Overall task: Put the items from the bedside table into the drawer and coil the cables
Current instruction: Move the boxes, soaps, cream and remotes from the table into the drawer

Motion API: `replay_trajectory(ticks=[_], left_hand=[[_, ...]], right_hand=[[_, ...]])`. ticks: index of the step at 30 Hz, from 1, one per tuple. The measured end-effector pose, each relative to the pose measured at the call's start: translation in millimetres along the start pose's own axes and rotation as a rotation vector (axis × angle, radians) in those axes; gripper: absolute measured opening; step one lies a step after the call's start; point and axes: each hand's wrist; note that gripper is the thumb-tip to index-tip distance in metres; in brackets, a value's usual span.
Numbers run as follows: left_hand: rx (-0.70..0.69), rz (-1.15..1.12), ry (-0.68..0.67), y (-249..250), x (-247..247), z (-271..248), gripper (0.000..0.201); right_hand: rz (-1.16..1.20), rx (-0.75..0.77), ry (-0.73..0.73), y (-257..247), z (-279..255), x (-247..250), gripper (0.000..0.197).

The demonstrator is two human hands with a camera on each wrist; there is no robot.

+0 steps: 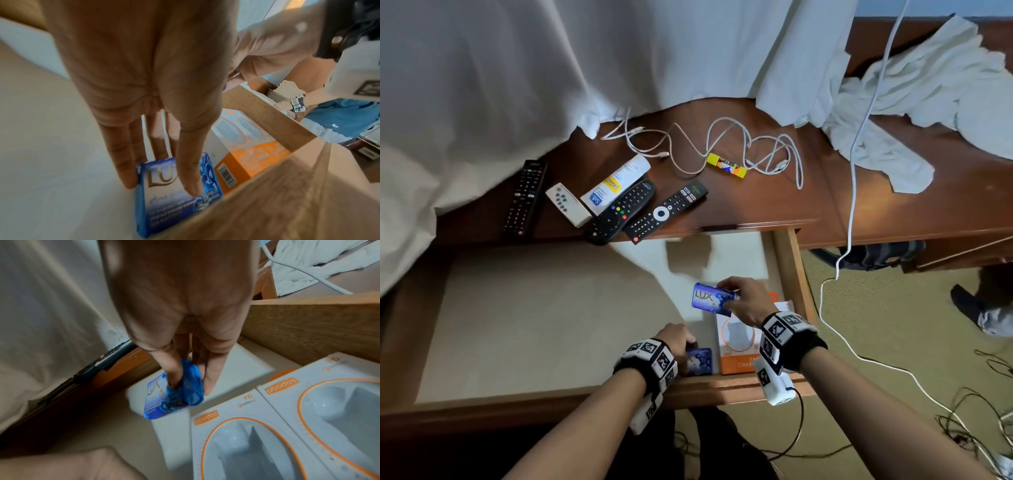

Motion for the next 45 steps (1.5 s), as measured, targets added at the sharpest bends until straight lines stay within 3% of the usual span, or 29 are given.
replay_trajectory(ticks=[6,11,17,21,28,34,45], left_hand=[[0.159,-0.078,0.139,-20.7,-1.3,-5.4,0.038],[0.287,-0.130,0.107,-26.8,-8.5,-6.7,0.040],[0.306,-0.175,0.048,-28.1,-14.6,-0.5,0.035],[0.334,-0.142,0.050,-26.9,-19.1,3.1,0.045],[0.314,-0.095,0.018,-14.5,-16.3,-1.7,0.043],[0.301,-0.095,0.049,-9.5,-16.2,-0.3,0.036],[0.284,-0.075,0.067,0.1,-21.5,-2.6,0.028]], right_hand=[[-0.125,0.079,-0.009,-6.6,9.4,-14.3,0.036],[-0.394,0.105,-0.088,-11.2,20.2,-36.9,0.034],[-0.564,0.156,-0.110,-11.1,25.4,-51.0,0.038],[-0.693,0.127,-0.151,-10.8,26.6,-52.8,0.035],[-1.103,0.091,-0.232,-5.8,22.3,-55.3,0.033],[-1.104,0.112,-0.252,6.1,21.8,-57.0,0.036],[-1.090,0.108,-0.276,11.9,17.3,-60.2,0.022]])
Point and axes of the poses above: each hand's wrist, its own z-axis towards the middle knuckle, its own x-axis out of the back of the hand, y = z × x, and after that the axes turned 11 degrees about -y, right-handed
